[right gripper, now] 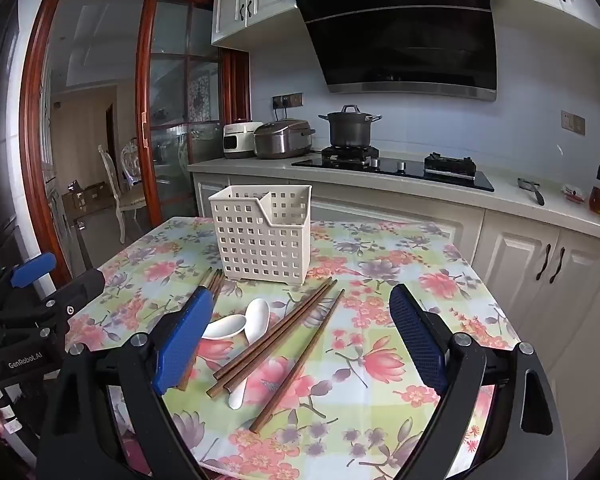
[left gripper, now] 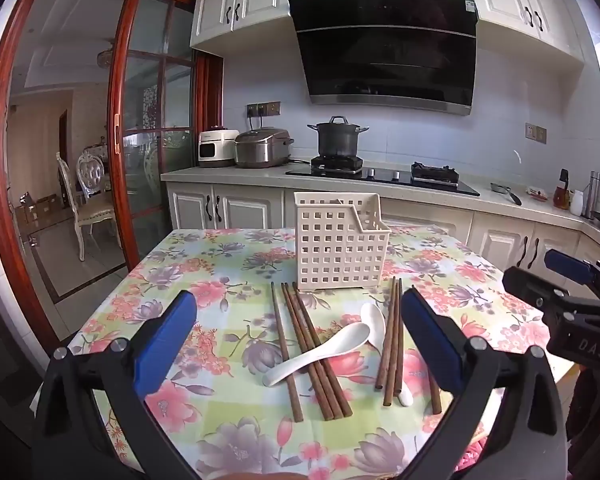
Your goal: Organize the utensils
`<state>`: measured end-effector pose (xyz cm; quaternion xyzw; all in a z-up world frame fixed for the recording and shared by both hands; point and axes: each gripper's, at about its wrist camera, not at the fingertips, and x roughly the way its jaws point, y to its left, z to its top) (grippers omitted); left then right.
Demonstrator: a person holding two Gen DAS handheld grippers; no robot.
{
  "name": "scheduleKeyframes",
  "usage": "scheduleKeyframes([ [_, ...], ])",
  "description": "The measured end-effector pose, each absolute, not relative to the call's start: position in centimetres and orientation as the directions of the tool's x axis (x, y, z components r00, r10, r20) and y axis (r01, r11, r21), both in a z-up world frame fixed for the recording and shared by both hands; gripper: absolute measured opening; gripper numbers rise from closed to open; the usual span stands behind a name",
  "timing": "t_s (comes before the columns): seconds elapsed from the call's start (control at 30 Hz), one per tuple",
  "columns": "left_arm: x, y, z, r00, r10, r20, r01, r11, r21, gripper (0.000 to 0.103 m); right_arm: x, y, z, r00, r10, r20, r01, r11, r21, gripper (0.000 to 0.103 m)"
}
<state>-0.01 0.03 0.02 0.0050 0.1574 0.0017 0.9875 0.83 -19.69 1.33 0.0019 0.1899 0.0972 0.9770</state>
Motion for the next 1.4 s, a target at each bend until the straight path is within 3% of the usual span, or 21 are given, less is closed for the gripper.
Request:
scheduleKeyframes([
  [1.4, -1.0, 0.7, 0.9, 0.946, -0.055, -0.318, 0.041, 0.998, -0.048, 0.099, 0.2, -19.3, 1.8, 0.907, 0.218, -0.360, -0.221, 0.975, 0.035, 0.085],
])
